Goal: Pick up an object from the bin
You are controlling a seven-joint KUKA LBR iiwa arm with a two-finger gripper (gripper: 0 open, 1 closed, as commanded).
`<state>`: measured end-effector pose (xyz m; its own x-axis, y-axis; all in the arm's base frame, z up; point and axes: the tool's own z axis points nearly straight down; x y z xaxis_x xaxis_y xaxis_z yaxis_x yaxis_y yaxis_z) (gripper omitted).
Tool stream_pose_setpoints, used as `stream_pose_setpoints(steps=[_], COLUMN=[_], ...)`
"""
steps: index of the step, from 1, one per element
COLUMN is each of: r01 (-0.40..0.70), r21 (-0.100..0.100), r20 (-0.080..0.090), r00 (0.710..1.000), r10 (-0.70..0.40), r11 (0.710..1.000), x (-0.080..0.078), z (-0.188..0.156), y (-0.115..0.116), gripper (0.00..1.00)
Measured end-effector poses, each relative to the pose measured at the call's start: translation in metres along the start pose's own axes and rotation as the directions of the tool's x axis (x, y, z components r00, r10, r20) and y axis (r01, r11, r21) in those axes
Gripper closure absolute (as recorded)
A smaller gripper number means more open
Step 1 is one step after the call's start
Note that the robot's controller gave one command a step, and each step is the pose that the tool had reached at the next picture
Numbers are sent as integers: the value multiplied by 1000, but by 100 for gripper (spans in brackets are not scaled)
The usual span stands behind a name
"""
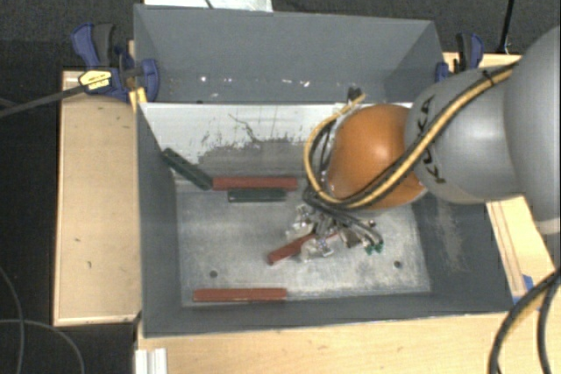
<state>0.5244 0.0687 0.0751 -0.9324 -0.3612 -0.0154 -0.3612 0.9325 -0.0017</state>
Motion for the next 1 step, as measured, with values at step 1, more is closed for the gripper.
stream_pose_setpoints(steps=[1], r01=[64], r21=[-1], r20=[-8], r00=[998], r10=[-64], r11=[998], x=[-13], z=[-197], y=[-1], gripper=[100])
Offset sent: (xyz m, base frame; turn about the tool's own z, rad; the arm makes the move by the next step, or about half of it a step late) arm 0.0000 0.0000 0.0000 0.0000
